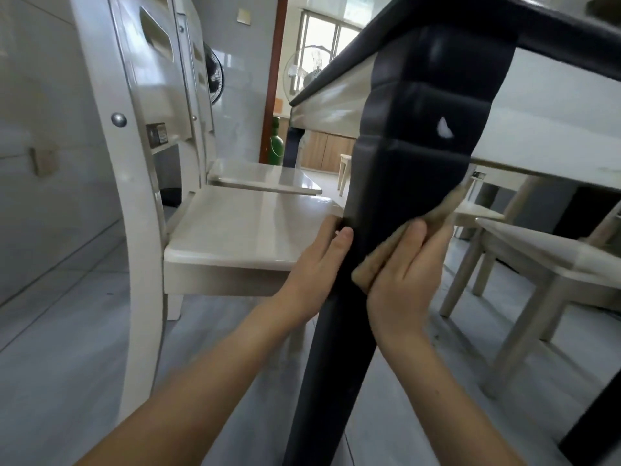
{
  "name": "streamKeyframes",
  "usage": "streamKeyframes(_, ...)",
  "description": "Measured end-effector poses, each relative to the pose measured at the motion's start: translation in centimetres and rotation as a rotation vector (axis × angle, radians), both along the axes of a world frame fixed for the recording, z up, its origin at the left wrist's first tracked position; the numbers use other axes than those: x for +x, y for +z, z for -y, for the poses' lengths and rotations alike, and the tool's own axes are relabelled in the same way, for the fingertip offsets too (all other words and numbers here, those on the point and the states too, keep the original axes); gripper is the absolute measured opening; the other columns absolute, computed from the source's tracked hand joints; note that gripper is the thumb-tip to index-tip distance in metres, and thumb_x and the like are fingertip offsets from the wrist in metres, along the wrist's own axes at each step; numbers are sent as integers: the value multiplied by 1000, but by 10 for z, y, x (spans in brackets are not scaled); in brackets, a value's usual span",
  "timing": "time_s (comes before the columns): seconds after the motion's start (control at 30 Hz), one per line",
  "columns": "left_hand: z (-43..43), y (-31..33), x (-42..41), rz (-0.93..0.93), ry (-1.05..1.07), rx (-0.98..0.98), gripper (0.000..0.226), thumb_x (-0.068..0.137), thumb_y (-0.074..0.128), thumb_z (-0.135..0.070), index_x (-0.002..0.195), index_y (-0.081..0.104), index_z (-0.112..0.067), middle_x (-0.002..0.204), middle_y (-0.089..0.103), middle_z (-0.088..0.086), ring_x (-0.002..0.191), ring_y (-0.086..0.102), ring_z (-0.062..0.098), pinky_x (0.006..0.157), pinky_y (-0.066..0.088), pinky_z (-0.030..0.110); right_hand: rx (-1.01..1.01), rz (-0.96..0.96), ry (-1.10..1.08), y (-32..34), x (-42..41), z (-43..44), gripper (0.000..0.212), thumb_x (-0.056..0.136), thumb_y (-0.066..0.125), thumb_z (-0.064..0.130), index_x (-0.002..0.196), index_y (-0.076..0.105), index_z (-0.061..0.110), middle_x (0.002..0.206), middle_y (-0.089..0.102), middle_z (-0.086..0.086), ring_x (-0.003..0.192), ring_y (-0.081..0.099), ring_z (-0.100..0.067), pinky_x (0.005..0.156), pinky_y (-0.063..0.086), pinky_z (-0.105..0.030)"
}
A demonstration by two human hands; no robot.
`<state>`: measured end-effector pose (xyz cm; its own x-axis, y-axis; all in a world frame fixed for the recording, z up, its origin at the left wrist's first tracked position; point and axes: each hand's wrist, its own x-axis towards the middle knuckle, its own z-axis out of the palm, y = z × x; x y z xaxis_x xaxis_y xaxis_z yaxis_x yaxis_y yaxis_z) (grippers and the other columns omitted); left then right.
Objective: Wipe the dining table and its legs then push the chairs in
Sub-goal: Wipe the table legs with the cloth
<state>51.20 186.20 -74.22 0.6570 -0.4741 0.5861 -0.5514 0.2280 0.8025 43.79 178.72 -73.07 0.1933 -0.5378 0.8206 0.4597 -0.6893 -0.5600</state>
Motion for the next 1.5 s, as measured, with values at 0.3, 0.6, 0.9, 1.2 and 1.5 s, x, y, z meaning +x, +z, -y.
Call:
streamKeyframes(0.3, 7, -21, -13, -106, 61, -22, 47, 89, 23, -60, 97, 47, -20, 85, 56, 2, 85, 56, 15, 88, 47, 46, 390, -339, 86, -194, -14, -9, 44, 101, 32, 28, 132, 27, 58, 119, 54, 41, 125, 46, -11, 104, 32, -8)
streamKeyframes(0.6, 16, -34, -9, -195, -1, -69, 65, 87, 28, -70, 118, 52, -17, 120, 60, 10, 117, 55, 18, 107, 38, 43, 74, 31, -17, -38, 6, -8, 35, 100, 26, 29, 120, 51, 15, 95, 64, 13, 82, 60, -2, 71, 47, -16)
streamKeyframes(0.9, 8, -25, -11, -131, 11, 14, 55, 91, 19, -51, 104, 42, -3, 104, 51, 25, 96, 53, 30, 93, 45, 43, 71, -339, 47, -121, -11, 3, 36, 92, 27, 29, 119, 33, 53, 89, 57, 21, 81, 59, 3, 70, 46, -17)
streamKeyframes(1.2, 2, 5, -3, -227, -5, 28, 61, 86, 37, -67, 109, 59, -15, 102, 66, 14, 93, 64, 21, 91, 51, 44, -215, 257, -171, 12, 7, 7, 47, 98, 40, 11, 142, 29, -1, 145, 39, -7, 138, 37, -15, 113, 34, -34)
streamKeyframes(1.5, -3, 62, -4, 274, 115, -122, 49, 95, 38, -41, 143, 30, -39, 132, 44, -13, 116, 40, -17, 94, 31, 2, -576, 34, -431, 50, 2, 22, 50, 99, 40, 27, 142, 37, 3, 150, 37, -15, 144, 24, -18, 118, 22, -37)
